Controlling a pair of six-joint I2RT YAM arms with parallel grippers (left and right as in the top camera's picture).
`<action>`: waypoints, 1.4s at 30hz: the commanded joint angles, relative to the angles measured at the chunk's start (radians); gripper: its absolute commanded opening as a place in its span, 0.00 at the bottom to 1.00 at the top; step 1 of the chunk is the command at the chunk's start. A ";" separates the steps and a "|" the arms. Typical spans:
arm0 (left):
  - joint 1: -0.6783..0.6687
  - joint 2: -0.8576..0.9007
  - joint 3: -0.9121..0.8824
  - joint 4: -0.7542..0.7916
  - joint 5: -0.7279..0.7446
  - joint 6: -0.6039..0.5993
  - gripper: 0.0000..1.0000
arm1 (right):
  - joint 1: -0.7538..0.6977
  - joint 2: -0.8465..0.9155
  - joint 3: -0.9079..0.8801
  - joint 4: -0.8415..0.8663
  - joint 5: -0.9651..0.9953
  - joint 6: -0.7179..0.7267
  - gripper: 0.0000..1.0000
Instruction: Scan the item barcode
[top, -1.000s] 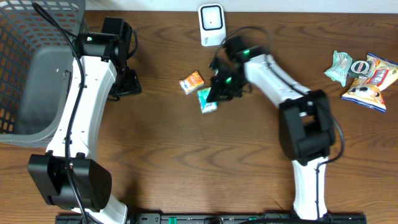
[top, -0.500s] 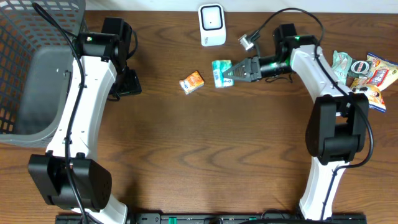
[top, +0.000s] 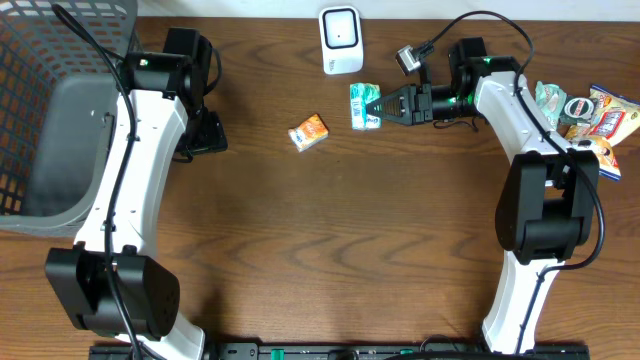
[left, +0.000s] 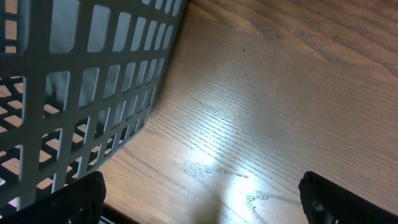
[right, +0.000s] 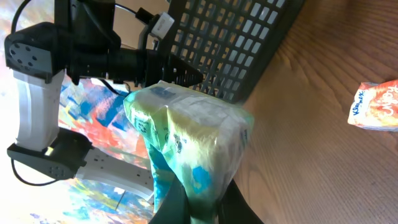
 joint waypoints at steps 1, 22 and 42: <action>0.003 -0.001 -0.004 -0.003 -0.020 0.013 0.98 | 0.005 -0.015 0.000 0.000 -0.042 -0.018 0.01; 0.003 -0.001 -0.004 -0.003 -0.020 0.013 0.98 | 0.275 -0.015 0.043 0.221 1.713 0.302 0.01; 0.003 -0.001 -0.004 -0.003 -0.021 0.013 0.98 | 0.348 0.049 0.044 1.223 1.765 -0.605 0.01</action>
